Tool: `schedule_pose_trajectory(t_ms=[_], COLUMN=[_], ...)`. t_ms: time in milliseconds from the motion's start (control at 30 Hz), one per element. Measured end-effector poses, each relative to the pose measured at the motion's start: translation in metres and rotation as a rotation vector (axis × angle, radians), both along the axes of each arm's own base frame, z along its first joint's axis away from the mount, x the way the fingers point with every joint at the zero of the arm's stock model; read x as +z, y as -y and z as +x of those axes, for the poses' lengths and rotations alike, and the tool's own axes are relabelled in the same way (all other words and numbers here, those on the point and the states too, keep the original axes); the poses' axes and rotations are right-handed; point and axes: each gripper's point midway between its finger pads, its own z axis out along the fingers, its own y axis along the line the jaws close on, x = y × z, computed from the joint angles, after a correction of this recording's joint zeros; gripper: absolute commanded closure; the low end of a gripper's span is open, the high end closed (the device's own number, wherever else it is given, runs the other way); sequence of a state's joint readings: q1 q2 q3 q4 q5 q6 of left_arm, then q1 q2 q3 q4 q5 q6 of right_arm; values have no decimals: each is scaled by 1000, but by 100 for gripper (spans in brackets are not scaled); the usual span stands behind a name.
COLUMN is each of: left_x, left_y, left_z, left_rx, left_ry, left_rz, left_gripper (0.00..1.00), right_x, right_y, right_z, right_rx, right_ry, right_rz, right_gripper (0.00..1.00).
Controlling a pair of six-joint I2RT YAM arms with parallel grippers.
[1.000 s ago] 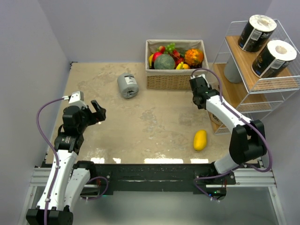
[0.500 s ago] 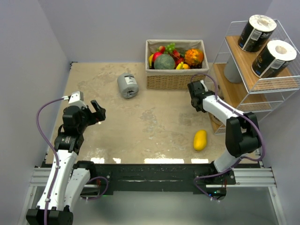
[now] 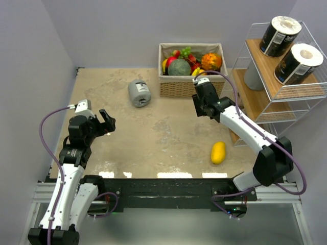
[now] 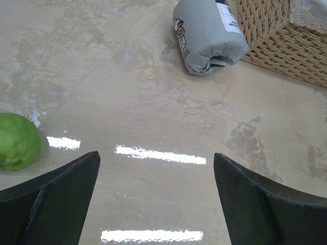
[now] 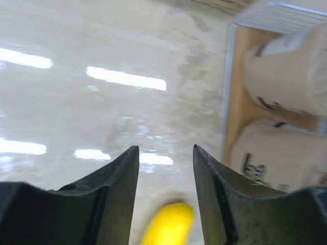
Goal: Place and organize the paper towels onto the shelf
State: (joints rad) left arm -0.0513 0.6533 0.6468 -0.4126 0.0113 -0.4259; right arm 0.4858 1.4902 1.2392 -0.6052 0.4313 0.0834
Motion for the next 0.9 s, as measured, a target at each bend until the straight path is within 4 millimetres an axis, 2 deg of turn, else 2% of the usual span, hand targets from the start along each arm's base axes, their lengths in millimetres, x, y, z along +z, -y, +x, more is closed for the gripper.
schedule_pose_trajectory(t_ms=[167, 233, 333, 567, 700, 800, 900], left_x=[0, -1, -3, -7, -19, -24, -18], left_y=[1, 1, -1, -3, -3, -3, -1], left_z=[0, 0, 1, 3, 8, 21, 39], left_rx=[-3, -3, 6, 18, 22, 21, 17], left_ry=[-1, -3, -14, -28, -81, -133, -134], left_rz=[0, 0, 5, 10, 16, 20, 21], left_gripper=[2, 2, 2, 3, 5, 10, 11], right_x=[25, 35, 47, 66, 73, 74, 70], right_y=[-40, -51, -66, -79, -85, -94, -102], right_z=[-9, -13, -19, -27, -31, -31, -34], right_rx=[61, 85, 121, 170, 201, 229, 251], right_ry=[53, 73, 96, 138, 150, 152, 142], right_rz=[208, 260, 316, 400, 443, 476, 503], right_gripper=[30, 17, 7, 5, 7, 7, 8])
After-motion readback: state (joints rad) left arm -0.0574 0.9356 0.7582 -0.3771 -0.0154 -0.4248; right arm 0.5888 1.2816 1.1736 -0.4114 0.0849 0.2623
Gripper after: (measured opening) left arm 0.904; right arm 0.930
